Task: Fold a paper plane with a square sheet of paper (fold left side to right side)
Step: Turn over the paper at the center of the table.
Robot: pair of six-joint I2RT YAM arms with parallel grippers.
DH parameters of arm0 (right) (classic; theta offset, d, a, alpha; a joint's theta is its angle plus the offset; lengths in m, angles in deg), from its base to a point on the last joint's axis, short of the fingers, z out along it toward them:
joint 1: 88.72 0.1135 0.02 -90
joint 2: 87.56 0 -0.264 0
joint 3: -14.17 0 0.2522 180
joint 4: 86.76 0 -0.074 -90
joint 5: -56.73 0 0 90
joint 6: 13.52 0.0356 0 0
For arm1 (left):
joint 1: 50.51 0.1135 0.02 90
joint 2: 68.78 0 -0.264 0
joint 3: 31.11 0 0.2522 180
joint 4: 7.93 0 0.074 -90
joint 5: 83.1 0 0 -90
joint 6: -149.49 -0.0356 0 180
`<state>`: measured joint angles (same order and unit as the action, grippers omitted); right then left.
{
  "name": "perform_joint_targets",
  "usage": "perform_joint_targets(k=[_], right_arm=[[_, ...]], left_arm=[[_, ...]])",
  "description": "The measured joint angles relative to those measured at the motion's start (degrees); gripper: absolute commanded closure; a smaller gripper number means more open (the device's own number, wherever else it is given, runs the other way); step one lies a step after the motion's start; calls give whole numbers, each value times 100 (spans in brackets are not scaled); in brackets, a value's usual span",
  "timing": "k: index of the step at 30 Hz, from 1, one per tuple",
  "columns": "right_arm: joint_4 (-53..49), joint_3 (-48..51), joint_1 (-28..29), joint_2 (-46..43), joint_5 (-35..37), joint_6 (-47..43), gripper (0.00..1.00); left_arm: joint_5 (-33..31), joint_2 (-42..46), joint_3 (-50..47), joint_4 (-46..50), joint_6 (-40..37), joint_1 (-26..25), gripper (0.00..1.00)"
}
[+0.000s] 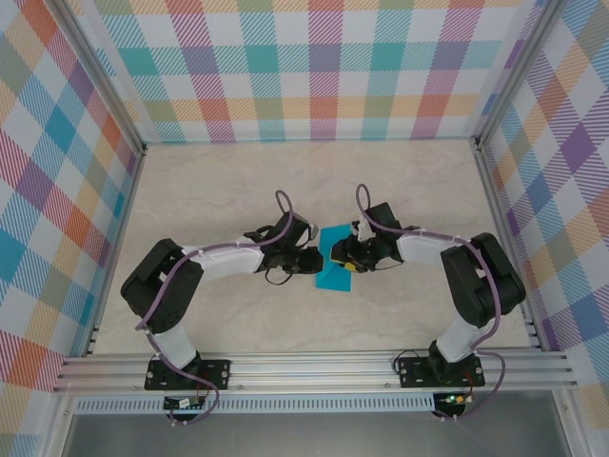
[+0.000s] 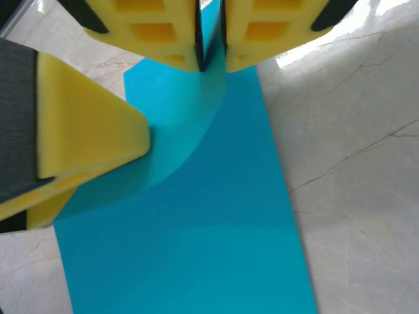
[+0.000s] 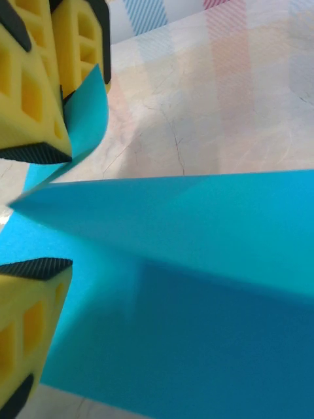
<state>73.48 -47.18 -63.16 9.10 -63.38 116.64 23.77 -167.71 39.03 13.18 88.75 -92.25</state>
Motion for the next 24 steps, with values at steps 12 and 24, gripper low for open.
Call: perform_joint_targets(k=[12,24], right_arm=[[74,-98,-2,-177,-66,-315,99],[811,-350,-726,-2326,-1082,-188,97]], left_arm=[[-398,1956,-647,339,74,481,15],[210,4107,-1091,-326,1222,824,0]])
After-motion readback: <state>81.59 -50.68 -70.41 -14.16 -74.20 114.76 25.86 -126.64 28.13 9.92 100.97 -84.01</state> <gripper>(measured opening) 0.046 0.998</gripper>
